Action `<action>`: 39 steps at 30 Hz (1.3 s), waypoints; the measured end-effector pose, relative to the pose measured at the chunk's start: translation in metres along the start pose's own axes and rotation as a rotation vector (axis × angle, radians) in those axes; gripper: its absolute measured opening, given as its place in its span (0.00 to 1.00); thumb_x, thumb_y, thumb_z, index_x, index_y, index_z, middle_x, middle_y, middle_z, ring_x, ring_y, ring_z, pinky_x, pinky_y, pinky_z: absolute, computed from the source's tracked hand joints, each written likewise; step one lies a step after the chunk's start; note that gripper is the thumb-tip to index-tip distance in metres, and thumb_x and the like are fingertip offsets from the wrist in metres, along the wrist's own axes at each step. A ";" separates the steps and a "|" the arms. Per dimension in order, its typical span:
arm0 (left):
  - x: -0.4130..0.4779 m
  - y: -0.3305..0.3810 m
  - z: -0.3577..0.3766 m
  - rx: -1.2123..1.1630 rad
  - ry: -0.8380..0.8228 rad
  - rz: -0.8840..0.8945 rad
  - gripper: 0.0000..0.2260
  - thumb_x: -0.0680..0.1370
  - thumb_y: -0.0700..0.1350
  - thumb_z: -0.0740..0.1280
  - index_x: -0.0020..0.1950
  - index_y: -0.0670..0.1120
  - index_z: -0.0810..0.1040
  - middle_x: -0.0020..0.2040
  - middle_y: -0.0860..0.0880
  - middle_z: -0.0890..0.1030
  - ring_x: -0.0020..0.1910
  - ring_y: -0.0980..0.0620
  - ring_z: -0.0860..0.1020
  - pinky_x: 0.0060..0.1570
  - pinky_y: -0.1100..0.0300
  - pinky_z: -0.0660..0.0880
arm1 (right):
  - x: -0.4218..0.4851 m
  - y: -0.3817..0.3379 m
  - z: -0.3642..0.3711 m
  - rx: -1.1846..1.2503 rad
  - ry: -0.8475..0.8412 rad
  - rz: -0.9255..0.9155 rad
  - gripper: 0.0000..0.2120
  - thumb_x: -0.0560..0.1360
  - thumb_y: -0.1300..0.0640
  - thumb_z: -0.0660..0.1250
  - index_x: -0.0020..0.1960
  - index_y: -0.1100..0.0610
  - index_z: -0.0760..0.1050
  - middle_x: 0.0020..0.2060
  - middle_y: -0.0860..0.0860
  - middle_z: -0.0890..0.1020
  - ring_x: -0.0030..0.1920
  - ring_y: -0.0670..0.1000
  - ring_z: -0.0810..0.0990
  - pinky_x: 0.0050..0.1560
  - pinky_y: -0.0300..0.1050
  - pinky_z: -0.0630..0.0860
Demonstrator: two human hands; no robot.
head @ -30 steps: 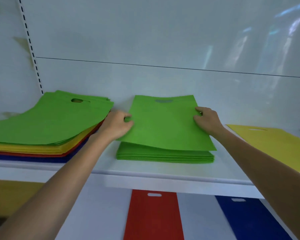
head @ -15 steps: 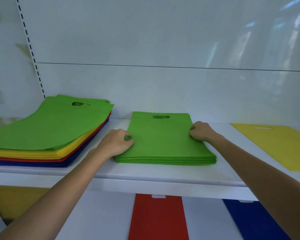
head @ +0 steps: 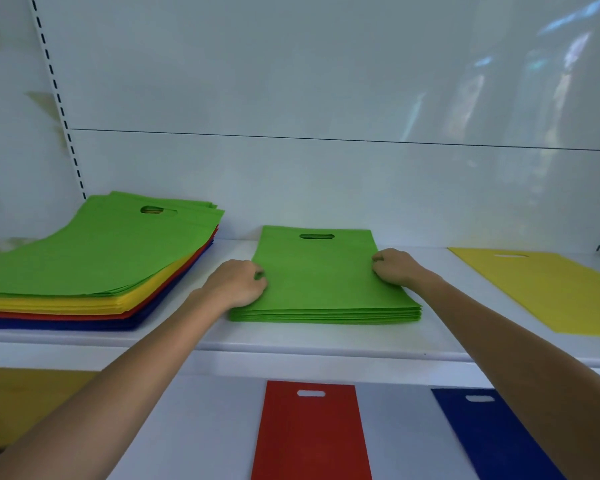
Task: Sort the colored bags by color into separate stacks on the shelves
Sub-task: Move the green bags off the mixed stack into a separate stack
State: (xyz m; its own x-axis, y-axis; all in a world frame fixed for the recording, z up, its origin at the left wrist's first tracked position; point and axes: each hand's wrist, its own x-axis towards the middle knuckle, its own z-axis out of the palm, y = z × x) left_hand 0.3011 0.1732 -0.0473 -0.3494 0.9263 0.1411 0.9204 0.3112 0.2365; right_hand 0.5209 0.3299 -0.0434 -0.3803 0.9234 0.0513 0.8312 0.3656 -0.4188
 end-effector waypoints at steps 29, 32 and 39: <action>-0.013 -0.109 -0.117 -0.200 0.329 -0.011 0.12 0.77 0.44 0.63 0.59 0.45 0.78 0.59 0.45 0.79 0.59 0.47 0.75 0.58 0.60 0.68 | -0.008 -0.176 0.032 0.198 0.189 -0.357 0.20 0.77 0.59 0.61 0.68 0.60 0.69 0.64 0.57 0.74 0.62 0.55 0.73 0.62 0.47 0.70; -0.025 -0.167 -0.123 -0.127 0.283 -0.115 0.13 0.78 0.44 0.62 0.61 0.43 0.77 0.62 0.44 0.77 0.61 0.46 0.74 0.59 0.58 0.68 | -0.011 -0.203 0.044 0.209 0.149 -0.323 0.19 0.77 0.57 0.62 0.66 0.60 0.70 0.61 0.58 0.76 0.60 0.56 0.74 0.60 0.46 0.71; -0.049 -0.270 -0.119 0.057 0.165 -0.361 0.15 0.75 0.51 0.65 0.55 0.42 0.78 0.54 0.42 0.80 0.53 0.44 0.77 0.48 0.57 0.72 | -0.013 -0.261 0.086 0.205 -0.034 -0.201 0.19 0.79 0.49 0.59 0.39 0.63 0.75 0.43 0.59 0.84 0.40 0.54 0.79 0.36 0.42 0.75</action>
State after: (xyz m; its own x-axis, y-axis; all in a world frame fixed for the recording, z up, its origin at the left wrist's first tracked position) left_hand 0.0487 0.0186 -0.0035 -0.6715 0.7099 0.2124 0.7399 0.6262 0.2458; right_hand 0.2739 0.2120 -0.0129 -0.5454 0.8291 0.1234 0.6396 0.5068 -0.5780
